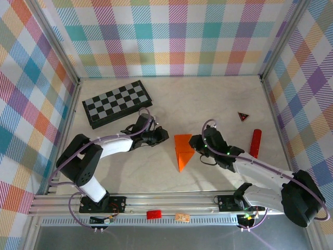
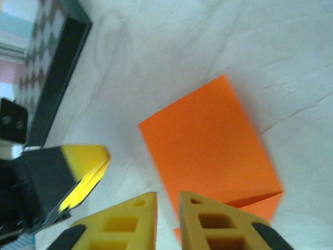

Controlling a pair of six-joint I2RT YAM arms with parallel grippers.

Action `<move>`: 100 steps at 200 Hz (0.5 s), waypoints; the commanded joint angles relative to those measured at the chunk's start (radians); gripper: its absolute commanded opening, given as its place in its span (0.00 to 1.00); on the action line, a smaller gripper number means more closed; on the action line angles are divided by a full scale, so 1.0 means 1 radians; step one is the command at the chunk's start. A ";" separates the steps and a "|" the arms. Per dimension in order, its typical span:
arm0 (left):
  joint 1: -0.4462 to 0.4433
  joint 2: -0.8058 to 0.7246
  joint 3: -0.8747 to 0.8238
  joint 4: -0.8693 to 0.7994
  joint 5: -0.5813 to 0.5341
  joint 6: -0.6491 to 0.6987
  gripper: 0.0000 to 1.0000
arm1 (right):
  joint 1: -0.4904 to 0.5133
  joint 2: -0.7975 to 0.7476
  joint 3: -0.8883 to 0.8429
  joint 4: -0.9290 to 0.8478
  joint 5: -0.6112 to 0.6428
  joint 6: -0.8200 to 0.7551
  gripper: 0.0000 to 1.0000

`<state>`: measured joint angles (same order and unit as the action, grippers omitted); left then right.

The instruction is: Fold a paper plane with a square sheet of paper (pick it up from the middle)

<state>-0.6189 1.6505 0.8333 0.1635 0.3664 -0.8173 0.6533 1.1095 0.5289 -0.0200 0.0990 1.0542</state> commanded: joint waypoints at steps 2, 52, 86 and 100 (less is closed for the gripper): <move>-0.037 0.058 0.073 -0.019 0.050 0.046 0.13 | -0.113 0.044 -0.029 -0.059 -0.198 -0.103 0.18; -0.074 0.166 0.164 -0.099 0.018 0.063 0.09 | -0.189 0.161 -0.016 -0.055 -0.381 -0.172 0.26; -0.074 0.229 0.178 -0.091 0.031 0.048 0.07 | -0.236 0.209 -0.011 -0.050 -0.472 -0.202 0.44; -0.074 0.249 0.175 -0.098 0.021 0.048 0.07 | -0.253 0.221 -0.013 -0.047 -0.509 -0.211 0.51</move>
<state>-0.6827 1.8637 0.9886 0.1032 0.3889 -0.7803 0.4263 1.3117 0.5163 -0.0639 -0.3019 0.8856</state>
